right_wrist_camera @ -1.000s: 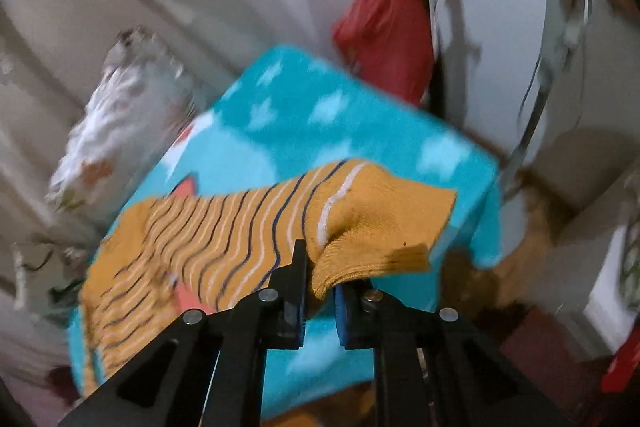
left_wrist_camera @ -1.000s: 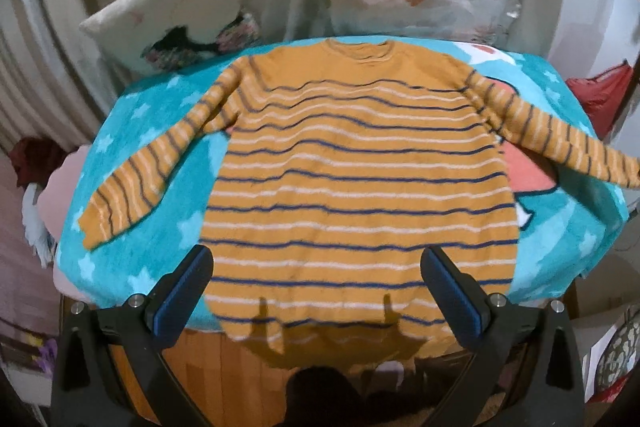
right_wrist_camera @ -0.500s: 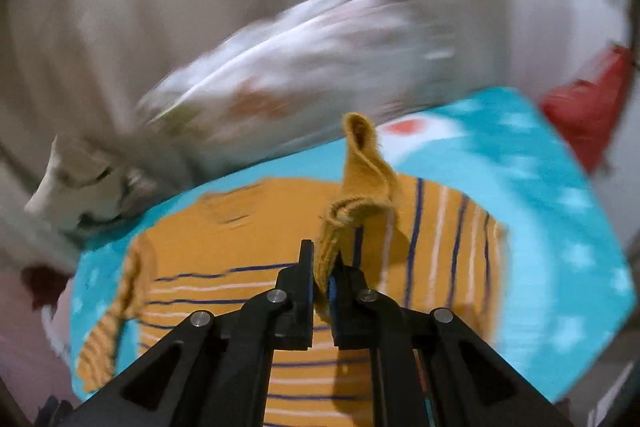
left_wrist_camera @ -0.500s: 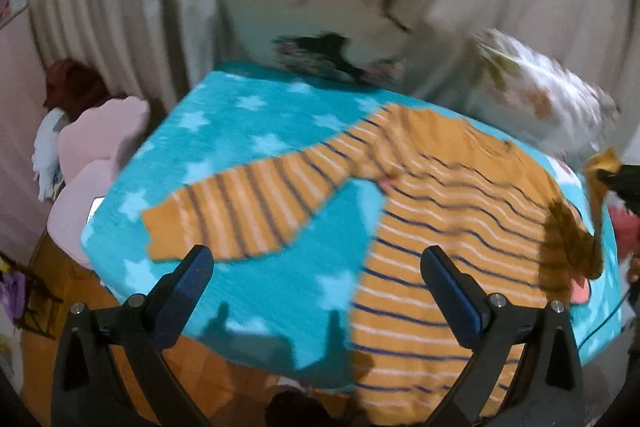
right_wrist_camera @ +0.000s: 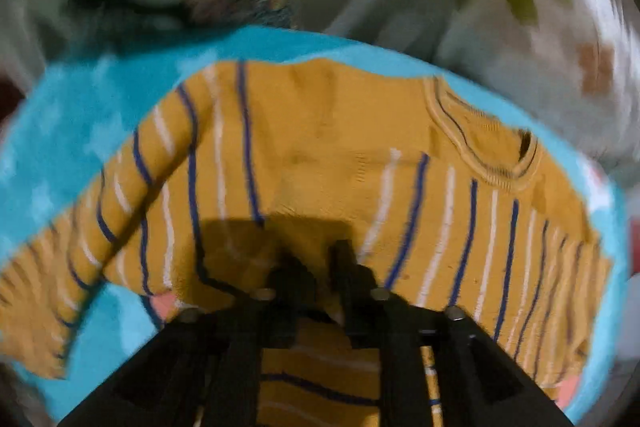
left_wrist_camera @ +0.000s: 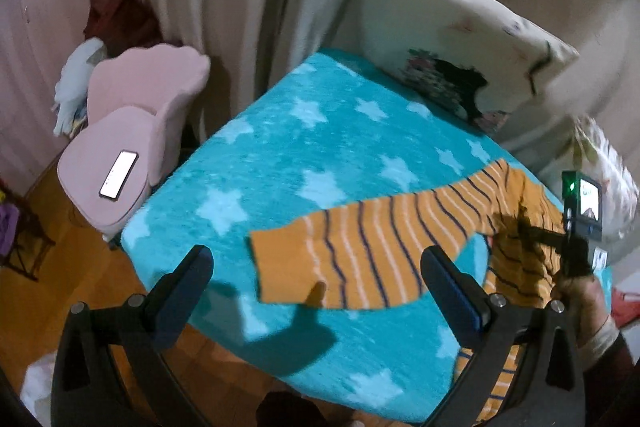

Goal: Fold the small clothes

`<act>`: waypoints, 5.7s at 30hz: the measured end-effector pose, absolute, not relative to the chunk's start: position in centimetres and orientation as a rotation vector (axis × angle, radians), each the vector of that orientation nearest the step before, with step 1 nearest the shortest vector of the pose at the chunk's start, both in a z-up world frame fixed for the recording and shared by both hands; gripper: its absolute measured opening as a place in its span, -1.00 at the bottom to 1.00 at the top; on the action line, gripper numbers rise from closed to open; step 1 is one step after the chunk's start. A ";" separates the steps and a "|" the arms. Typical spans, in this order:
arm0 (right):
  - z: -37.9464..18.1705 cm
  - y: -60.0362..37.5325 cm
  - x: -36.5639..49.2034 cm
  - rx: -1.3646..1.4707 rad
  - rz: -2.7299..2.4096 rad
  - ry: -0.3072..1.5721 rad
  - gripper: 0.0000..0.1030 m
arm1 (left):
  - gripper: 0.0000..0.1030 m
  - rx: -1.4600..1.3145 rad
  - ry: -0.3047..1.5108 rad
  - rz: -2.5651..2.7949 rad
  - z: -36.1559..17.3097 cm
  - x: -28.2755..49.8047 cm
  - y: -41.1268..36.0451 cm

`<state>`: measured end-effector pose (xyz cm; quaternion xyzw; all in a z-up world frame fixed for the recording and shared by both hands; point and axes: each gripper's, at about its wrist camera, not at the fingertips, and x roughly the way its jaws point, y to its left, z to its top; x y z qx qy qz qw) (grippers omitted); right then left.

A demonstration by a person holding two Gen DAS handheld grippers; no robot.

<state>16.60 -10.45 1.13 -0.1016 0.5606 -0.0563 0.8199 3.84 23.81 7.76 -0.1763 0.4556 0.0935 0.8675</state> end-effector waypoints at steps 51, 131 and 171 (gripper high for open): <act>11.0 -29.0 9.5 0.127 -0.181 0.976 -0.84 | 1.00 -0.328 1.023 0.202 6.7 4.5 14.9; -3.0 -26.4 -22.5 0.754 -0.178 1.231 -0.01 | 1.00 -0.306 1.215 -0.551 -7.9 -8.4 3.7; 16.0 -33.0 -1.3 0.581 0.091 0.931 -0.73 | -0.82 -0.357 0.962 -0.559 6.9 17.0 -6.3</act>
